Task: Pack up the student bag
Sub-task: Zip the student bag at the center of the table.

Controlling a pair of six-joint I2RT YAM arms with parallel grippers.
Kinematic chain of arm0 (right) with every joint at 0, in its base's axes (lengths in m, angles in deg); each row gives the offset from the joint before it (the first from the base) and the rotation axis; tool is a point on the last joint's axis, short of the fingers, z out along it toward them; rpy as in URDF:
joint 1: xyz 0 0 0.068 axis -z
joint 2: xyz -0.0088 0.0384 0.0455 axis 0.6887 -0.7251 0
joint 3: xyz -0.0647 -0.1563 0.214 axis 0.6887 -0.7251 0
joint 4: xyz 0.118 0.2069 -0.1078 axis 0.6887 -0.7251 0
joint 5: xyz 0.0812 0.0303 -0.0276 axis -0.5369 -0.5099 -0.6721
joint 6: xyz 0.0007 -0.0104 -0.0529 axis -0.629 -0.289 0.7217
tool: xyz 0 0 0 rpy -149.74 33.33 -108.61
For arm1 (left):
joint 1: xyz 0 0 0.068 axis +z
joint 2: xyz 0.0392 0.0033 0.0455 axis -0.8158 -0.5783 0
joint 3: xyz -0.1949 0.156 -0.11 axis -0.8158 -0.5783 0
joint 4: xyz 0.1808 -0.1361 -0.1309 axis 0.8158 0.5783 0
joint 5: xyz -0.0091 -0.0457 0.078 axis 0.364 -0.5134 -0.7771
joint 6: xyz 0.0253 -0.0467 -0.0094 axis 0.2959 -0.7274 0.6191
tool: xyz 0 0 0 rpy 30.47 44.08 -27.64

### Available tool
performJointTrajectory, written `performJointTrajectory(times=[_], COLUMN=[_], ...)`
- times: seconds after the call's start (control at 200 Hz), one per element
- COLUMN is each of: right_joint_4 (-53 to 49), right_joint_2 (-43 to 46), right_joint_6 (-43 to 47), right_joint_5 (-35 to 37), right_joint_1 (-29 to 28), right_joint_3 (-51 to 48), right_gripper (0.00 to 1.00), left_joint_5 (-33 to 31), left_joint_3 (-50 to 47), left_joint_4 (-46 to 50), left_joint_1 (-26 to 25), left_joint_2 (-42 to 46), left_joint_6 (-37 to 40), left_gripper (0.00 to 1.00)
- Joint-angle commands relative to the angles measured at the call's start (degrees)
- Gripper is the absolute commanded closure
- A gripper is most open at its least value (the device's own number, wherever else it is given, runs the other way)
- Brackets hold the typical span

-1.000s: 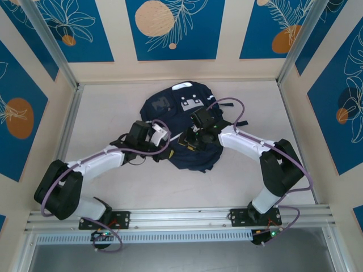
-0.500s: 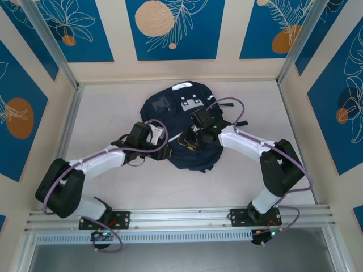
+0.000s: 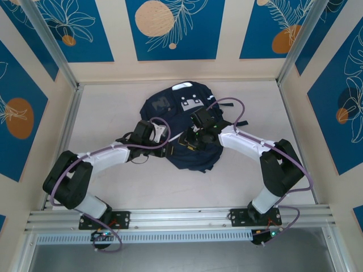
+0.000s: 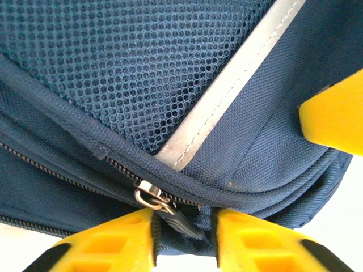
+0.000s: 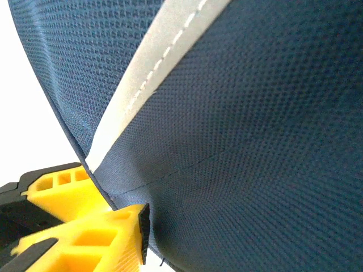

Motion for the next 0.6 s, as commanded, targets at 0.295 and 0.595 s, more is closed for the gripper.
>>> performJointTrajectory(times=[0.295,0.595], right_joint_4=[-0.36,0.81], right_joint_2=[0.84,-1.07], right_joint_6=[-0.60,-2.23], right_joint_5=[2.10,1.33], right_joint_1=[0.23,0.17], right_joint_3=[0.50,0.77], right_gripper=[0.62,0.71], left_joint_5=[0.26,2.36], left_joint_3=[-1.08,-3.45], left_joint_4=[3.79,5.22], left_joint_1=[0.21,-0.63], left_joint_2=[4.83,8.68], left_joint_6=[2.97,3.61], left_gripper=[0.93,1.00])
